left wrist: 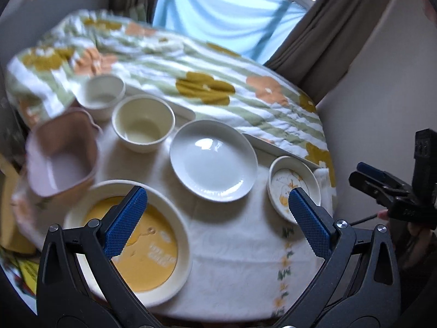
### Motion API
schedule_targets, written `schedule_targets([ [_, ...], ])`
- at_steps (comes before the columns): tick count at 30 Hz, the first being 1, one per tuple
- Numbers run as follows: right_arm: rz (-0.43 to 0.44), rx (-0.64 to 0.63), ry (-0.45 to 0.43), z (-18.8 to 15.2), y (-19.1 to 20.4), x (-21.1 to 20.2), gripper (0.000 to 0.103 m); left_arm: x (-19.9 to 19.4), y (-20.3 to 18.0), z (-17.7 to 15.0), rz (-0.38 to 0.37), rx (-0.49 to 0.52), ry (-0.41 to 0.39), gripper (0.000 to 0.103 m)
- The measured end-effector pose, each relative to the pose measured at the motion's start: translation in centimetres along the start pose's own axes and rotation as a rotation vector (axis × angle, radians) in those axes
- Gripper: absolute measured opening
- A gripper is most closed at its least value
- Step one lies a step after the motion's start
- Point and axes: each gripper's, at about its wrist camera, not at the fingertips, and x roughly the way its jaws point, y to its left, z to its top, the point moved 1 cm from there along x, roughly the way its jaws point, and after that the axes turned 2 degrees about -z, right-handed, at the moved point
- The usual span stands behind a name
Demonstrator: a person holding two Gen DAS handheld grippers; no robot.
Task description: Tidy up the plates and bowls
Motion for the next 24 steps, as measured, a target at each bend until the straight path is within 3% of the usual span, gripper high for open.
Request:
schedule_targets([
  [3, 0.043, 0.007, 0.077, 1.4, -1.4, 4.4, 0.101, 4.5, 2.0, 1.0, -0.018, -0.068, 0.071, 0.1],
  [8, 0.063, -0.029, 0.186, 2.7, -2.0, 12.0, 0.1, 10.7, 4.4, 1.3, 0.019, -0.099, 0.185, 0.066],
  [10, 0.08, -0.038, 0.22, 2.8, -1.9, 14.5, 0.095, 12.8, 5.1, 1.2, 0.033, -0.104, 0.224, 0.062],
  [15, 0.083, -0.076, 0.31, 2.8, -1.7, 19.9, 0.067, 15.7, 6.4, 1.0, 0.058, -0.112, 0.281, 0.053],
  [24, 0.104, -0.076, 0.355, 2.5, -2.2, 23.0, 0.037, 18.6, 6.9, 1.1, 0.077, -0.106, 0.335, 0.026],
])
